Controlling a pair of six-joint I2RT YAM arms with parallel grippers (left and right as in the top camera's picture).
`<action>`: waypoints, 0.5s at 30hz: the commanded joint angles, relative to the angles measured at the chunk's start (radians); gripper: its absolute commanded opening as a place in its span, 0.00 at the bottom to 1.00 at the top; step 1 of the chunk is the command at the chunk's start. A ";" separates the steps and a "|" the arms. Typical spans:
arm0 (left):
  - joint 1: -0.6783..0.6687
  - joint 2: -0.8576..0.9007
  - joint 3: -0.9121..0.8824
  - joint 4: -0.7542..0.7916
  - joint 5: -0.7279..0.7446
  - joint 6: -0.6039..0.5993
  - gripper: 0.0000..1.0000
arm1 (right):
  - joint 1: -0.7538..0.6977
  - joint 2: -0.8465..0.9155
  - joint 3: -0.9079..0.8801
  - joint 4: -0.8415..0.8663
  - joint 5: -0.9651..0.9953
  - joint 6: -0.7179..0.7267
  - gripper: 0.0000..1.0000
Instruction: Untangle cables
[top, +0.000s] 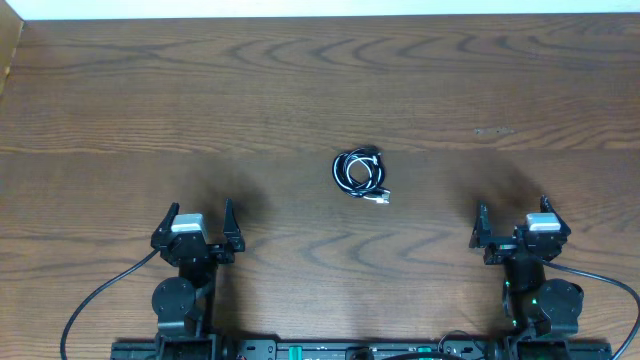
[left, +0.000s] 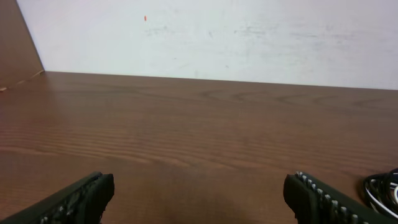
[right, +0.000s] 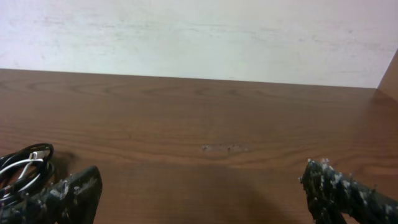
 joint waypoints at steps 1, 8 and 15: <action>-0.004 0.000 -0.014 -0.043 -0.038 0.010 0.93 | -0.008 -0.003 -0.002 -0.005 0.011 -0.009 0.99; -0.004 0.000 -0.014 -0.043 -0.038 0.010 0.92 | -0.008 -0.003 -0.002 -0.005 0.011 -0.009 0.99; -0.004 0.000 -0.014 -0.043 -0.038 0.010 0.93 | -0.008 -0.003 -0.002 -0.005 0.011 -0.009 0.99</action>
